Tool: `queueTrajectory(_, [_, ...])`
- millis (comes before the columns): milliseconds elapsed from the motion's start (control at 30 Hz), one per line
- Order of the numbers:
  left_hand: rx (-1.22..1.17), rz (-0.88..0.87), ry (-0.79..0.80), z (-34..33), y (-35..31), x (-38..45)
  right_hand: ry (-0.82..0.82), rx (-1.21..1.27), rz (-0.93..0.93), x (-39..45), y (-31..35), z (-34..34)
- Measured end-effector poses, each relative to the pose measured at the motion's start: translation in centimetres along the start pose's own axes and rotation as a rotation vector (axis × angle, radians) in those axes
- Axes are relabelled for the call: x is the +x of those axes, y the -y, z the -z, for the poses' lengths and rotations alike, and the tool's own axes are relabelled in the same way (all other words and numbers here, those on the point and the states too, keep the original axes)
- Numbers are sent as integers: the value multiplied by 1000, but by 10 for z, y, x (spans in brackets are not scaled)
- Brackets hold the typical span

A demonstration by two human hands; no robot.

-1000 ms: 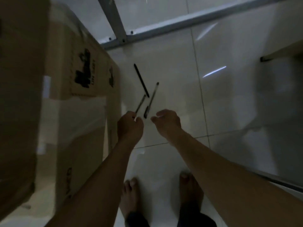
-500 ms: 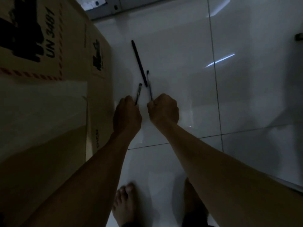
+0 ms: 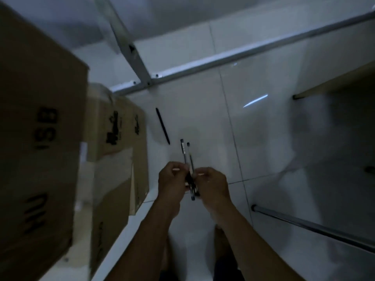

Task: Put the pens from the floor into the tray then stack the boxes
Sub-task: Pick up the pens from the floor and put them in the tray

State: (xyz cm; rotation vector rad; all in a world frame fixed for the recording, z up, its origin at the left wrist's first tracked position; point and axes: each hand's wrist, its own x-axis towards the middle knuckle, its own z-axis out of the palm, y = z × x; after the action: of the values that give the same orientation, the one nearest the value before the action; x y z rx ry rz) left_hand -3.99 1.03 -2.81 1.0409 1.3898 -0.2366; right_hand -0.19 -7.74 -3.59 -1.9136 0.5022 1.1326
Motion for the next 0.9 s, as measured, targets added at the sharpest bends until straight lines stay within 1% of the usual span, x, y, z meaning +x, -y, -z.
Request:
queueTrajectory(133, [-41, -33, 2, 2, -42, -60, -1, 137, 75, -63, 40, 28])
queueTrajectory(233, [-92, -64, 53, 4, -83, -115, 2, 280, 125, -119, 80, 52])
queueTrajectory(300, [-105, -101, 94, 7, -112, -152, -3, 324, 167, -156, 108, 68])
queueTrajectory(433, [-62, -190, 182, 16, -158, -224, -7, 353, 227, -233, 153, 97])
queueTrajectory(567, [-56, -229, 296, 30, -202, -312, 3, 387, 301, -322, 190, 128])
queueTrajectory(667, [3, -315, 369, 36, -228, -372, -9, 427, 343, -382, 208, 150])
queueTrajectory(800, [-2, -455, 455, 18, -253, -435, -74, 454, 408, -439, 225, 191])
queueTrajectory(900, [-11, -496, 516, -14, -263, -466, -165, 421, 433, -464, 233, 227])
